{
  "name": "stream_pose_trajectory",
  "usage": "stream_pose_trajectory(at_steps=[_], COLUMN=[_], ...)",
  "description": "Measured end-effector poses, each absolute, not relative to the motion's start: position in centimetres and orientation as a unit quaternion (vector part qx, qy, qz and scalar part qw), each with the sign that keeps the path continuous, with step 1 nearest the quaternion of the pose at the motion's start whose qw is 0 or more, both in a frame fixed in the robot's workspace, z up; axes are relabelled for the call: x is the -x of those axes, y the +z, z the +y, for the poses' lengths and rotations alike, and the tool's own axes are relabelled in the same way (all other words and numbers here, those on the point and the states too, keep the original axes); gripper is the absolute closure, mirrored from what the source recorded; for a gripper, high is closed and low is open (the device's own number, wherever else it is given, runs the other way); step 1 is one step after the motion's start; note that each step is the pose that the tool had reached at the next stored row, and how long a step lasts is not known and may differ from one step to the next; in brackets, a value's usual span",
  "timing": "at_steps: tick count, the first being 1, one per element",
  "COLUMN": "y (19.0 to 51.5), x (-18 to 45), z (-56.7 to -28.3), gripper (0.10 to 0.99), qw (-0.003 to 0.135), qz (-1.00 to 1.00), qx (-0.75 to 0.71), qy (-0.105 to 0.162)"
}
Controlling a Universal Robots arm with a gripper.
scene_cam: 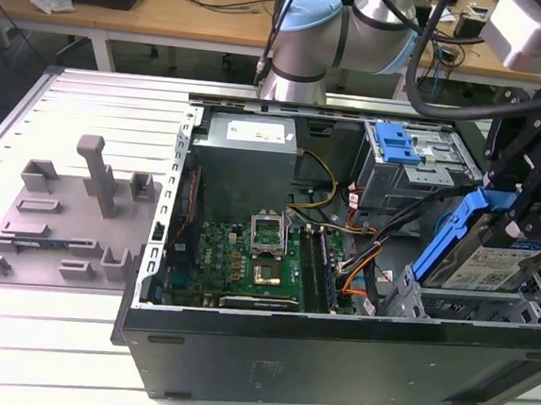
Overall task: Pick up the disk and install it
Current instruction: 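Insert the disk into the insertion slot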
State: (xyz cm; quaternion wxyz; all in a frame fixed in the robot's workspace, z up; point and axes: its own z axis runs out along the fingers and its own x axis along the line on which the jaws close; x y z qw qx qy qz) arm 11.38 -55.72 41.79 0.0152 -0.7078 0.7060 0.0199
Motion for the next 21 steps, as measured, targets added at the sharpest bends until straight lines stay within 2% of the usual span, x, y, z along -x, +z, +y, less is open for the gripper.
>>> stream_pose_trajectory(at_steps=[10, 12, 13, 21], y=[40.4, 40.4, 40.4, 40.3], x=[-11.4, -11.4, -11.4, -11.4], z=[-55.8, -55.8, -55.8, -55.8], gripper=[0.722, 0.71, 0.647, 0.647], qw=[0.015, 0.015, 0.015, 0.015], qz=[0.706, 0.706, 0.706, 0.706], qx=[0.708, 0.708, 0.708, 0.708], qy=[0.02, 0.02, 0.02, 0.02])
